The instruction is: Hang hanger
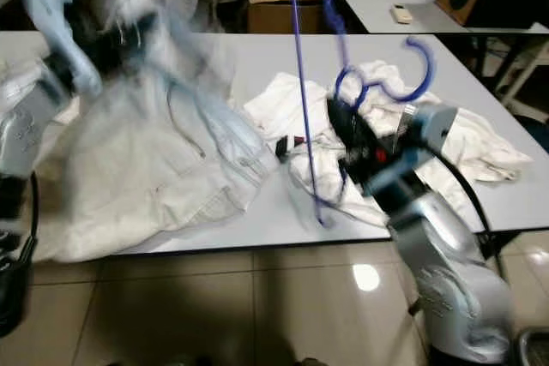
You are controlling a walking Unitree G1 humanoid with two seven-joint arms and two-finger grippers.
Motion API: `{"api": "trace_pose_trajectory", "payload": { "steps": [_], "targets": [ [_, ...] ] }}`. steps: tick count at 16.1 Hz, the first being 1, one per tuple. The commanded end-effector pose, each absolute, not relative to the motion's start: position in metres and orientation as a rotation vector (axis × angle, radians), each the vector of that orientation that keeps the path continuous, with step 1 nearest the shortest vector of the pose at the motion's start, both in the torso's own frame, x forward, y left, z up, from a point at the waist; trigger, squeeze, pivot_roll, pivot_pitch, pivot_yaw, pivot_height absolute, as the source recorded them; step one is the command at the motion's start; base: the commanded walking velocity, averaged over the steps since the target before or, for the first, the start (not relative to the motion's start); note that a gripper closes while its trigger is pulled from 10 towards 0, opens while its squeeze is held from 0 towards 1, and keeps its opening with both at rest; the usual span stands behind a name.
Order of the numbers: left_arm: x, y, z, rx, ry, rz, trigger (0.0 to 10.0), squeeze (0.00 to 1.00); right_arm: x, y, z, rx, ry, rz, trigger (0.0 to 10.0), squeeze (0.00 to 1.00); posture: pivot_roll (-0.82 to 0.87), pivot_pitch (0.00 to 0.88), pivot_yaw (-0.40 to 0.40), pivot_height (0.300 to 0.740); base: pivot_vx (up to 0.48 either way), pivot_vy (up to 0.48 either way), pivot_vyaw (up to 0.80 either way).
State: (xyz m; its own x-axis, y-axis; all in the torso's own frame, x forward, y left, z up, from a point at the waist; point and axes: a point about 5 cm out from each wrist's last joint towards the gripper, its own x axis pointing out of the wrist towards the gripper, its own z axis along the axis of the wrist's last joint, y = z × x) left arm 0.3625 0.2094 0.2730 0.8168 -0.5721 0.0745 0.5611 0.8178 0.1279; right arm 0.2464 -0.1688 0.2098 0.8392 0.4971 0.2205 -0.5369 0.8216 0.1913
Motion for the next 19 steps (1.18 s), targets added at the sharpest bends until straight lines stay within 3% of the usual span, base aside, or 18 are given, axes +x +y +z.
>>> {"api": "trace_pose_trajectory", "payload": {
  "steps": [1,5,11,16,19],
  "targets": [
    [0.358,0.210,0.299,0.196,-0.168,-0.632,0.0,0.00,0.241,-0.166,0.211,0.222,-0.147,0.616,10.0,0.00,-0.11,0.000,0.007,0.740,0.000,0.000,0.00],
    [0.359,0.218,0.308,0.217,-0.190,-0.597,0.0,0.00,0.216,-0.168,0.193,0.117,0.055,0.823,10.0,0.00,-0.09,0.000,0.012,0.740,0.000,0.000,0.00],
    [0.357,0.205,0.308,0.209,-0.164,-0.700,0.0,0.00,0.210,-0.165,0.184,0.100,0.140,0.903,10.0,0.00,-0.08,0.000,0.009,0.740,0.000,0.000,0.00],
    [0.313,0.181,0.284,0.340,0.030,-1.185,0.0,0.00,0.232,-0.170,0.183,0.045,0.181,0.905,10.0,0.00,-0.07,0.000,-0.023,0.740,0.000,0.000,0.00],
    [0.295,0.180,0.278,0.382,0.168,-1.350,0.0,0.00,0.240,-0.174,0.184,-0.007,0.222,0.958,10.0,0.00,-0.06,0.000,-0.043,0.740,0.000,0.000,0.00]
  ]
}}
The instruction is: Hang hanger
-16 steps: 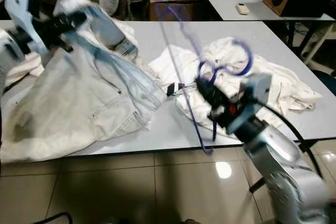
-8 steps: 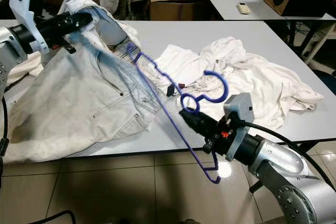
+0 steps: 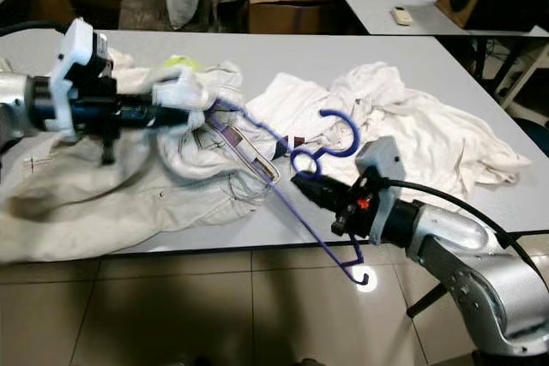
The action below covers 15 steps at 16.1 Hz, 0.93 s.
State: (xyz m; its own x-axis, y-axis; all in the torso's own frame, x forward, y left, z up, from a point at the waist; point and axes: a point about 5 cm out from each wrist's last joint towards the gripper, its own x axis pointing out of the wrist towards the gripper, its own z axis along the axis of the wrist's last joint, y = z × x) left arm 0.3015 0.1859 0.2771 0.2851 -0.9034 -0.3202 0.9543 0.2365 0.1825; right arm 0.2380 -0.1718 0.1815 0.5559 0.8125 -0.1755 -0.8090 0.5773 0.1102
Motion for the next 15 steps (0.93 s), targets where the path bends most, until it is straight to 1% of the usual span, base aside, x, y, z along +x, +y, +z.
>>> {"api": "trace_pose_trajectory", "payload": {
  "steps": [1,3,4,6,7,9,10,12,13,15],
  "targets": [
    [0.292,0.180,0.277,0.378,0.192,-1.369,0.0,0.00,0.242,-0.174,0.183,-0.013,0.230,0.962,10.0,0.00,-0.06,0.000,-0.043,0.740,0.000,0.000,0.00],
    [0.290,0.180,0.280,0.375,0.170,-1.392,0.0,0.00,0.257,-0.169,0.187,-0.013,0.238,0.978,10.0,0.00,-0.05,0.000,-0.042,0.740,0.000,0.000,0.00],
    [0.291,0.178,0.285,0.369,0.124,-1.390,0.0,0.00,0.269,-0.165,0.189,0.006,0.224,0.939,10.0,0.00,-0.05,0.000,-0.041,0.740,0.000,0.000,0.00],
    [0.303,0.181,0.300,0.343,0.000,-1.283,0.0,0.00,0.295,-0.164,0.197,0.138,0.172,0.769,10.0,0.00,-0.03,0.000,-0.043,0.740,0.000,0.000,0.00],
    [0.306,0.184,0.304,0.337,-0.027,-1.242,0.0,0.00,0.300,-0.167,0.201,0.169,0.135,0.726,10.0,0.00,-0.03,0.000,-0.043,0.740,0.000,0.000,0.00],
    [0.319,0.204,0.332,0.328,-0.165,-1.059,0.0,0.00,0.313,-0.181,0.224,0.316,-0.011,0.598,10.0,0.00,-0.02,0.000,-0.034,0.740,0.000,0.000,0.00],
    [0.328,0.218,0.359,0.277,-0.303,-0.903,0.0,0.00,0.317,-0.190,0.236,0.355,-0.081,0.533,10.0,0.00,-0.02,0.000,-0.030,0.740,0.000,0.000,0.00],
    [0.331,0.230,0.387,0.203,-0.459,-0.768,0.0,0.00,0.315,-0.193,0.237,0.344,-0.093,0.498,10.0,0.00,-0.02,0.000,-0.025,0.740,0.000,0.000,0.00],
    [0.331,0.228,0.391,0.162,-0.476,-0.787,0.0,0.00,0.311,-0.185,0.227,0.299,-0.037,0.525,10.0,0.00,-0.02,0.000,-0.023,0.740,0.000,0.000,0.00],
    [0.331,0.213,0.375,0.202,-0.403,-0.887,0.0,0.00,0.299,-0.165,0.209,0.256,0.068,0.634,10.0,0.00,-0.03,0.000,-0.019,0.740,0.000,0.000,0.00]
  ]
}}
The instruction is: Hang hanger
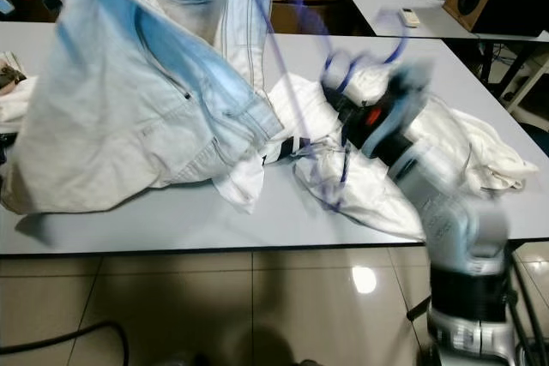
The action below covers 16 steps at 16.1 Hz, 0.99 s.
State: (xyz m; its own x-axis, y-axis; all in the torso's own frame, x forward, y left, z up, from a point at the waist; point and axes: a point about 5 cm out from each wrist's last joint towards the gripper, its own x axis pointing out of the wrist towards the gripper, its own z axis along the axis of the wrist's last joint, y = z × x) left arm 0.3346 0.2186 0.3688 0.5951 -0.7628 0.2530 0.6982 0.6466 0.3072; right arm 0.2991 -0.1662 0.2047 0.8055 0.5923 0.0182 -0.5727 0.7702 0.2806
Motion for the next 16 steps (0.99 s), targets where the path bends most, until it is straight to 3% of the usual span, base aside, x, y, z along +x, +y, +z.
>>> {"api": "trace_pose_trajectory", "payload": {
  "steps": [1,4,8,13,16],
  "targets": [
    [0.332,0.206,0.368,0.202,-0.382,-0.920,0.0,0.00,0.292,-0.157,0.204,0.257,0.113,0.705,10.0,0.00,-0.03,0.000,-0.017,0.740,0.000,0.000,0.00],
    [0.339,0.187,0.357,0.150,-0.345,-0.949,0.0,0.00,0.276,-0.143,0.194,0.250,0.189,0.846,10.0,0.00,-0.03,0.000,-0.019,0.740,0.000,0.000,0.00],
    [0.342,0.183,0.348,0.161,-0.298,-0.947,0.0,0.00,0.267,-0.143,0.193,0.226,0.214,0.922,10.0,0.00,-0.03,0.000,-0.020,0.740,0.000,0.000,0.00],
    [0.302,0.165,0.300,0.265,0.043,-1.355,0.0,0.00,0.315,-0.141,0.192,0.398,0.175,0.648,10.0,0.00,-0.02,0.000,-0.022,0.740,0.000,0.000,0.00],
    [0.297,0.165,0.289,0.325,0.134,-1.376,0.0,0.00,0.326,-0.125,0.186,0.561,0.206,0.666,10.0,0.00,0.01,0.000,-0.032,0.740,0.000,0.000,0.00]
  ]
}}
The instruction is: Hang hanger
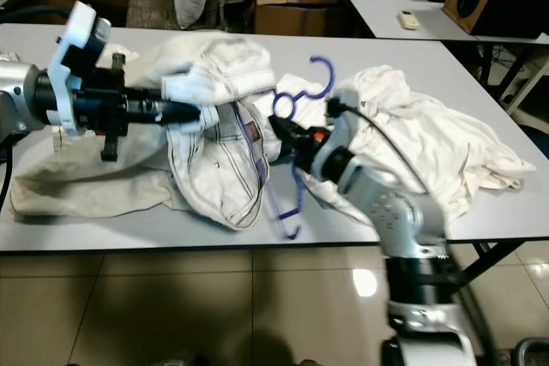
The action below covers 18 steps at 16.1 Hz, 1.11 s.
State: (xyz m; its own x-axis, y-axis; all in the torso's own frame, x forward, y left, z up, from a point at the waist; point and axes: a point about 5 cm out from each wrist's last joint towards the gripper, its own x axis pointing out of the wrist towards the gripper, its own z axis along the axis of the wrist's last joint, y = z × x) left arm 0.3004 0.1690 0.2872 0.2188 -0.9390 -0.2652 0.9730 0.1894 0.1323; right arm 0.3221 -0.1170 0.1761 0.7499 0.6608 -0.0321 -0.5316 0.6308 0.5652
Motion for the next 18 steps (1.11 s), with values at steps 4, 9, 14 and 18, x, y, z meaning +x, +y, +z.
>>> {"api": "trace_pose_trajectory", "payload": {
  "steps": [4,9,14,18],
  "targets": [
    [0.286,0.166,0.277,0.345,0.241,-1.444,0.0,0.00,0.336,-0.111,0.190,0.771,0.162,0.655,10.0,0.00,0.02,0.000,-0.025,0.740,0.000,0.000,0.00],
    [0.270,0.154,0.266,0.202,0.282,-1.595,0.0,0.00,0.350,-0.096,0.201,1.149,0.032,0.591,10.0,0.00,0.04,0.000,-0.010,0.740,0.000,0.000,0.00],
    [0.275,0.124,0.293,-0.038,0.072,-1.642,0.0,0.00,0.364,-0.073,0.193,1.138,0.039,0.489,10.0,0.00,0.05,0.000,0.009,0.740,0.000,0.000,0.00],
    [0.313,0.113,0.362,-0.314,-0.299,-1.396,0.0,0.00,0.359,-0.047,0.160,0.810,0.166,0.430,10.0,0.00,0.06,0.000,0.021,0.740,0.000,0.000,0.00]
  ]
}}
